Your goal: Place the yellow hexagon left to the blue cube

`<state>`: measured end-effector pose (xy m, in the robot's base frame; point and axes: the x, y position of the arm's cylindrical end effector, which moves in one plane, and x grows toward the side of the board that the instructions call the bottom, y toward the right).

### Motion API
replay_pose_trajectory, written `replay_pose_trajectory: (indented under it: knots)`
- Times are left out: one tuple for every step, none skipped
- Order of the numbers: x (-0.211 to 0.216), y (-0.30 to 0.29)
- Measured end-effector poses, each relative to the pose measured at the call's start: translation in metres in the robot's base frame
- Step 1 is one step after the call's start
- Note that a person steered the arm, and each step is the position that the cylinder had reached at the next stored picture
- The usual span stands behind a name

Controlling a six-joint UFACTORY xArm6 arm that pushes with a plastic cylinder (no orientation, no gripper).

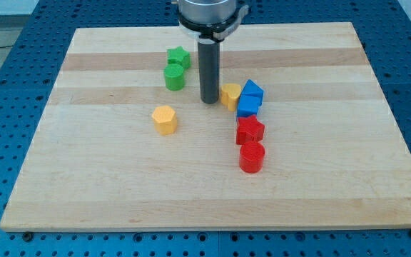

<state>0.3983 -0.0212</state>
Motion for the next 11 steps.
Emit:
replay_pose_trajectory:
  knots:
    - [0.002,-0.044]
    - [0.017,-0.082]
    - [0.052,-0.099]
    - [0.069,-0.096]
    - [0.082,-0.096]
    - [0.097,-0.094]
    - [0.086,-0.073]
    - [0.058,-0.044]
    - [0.052,-0.026]
    - [0.052,-0.022]
    - [0.052,-0.008]
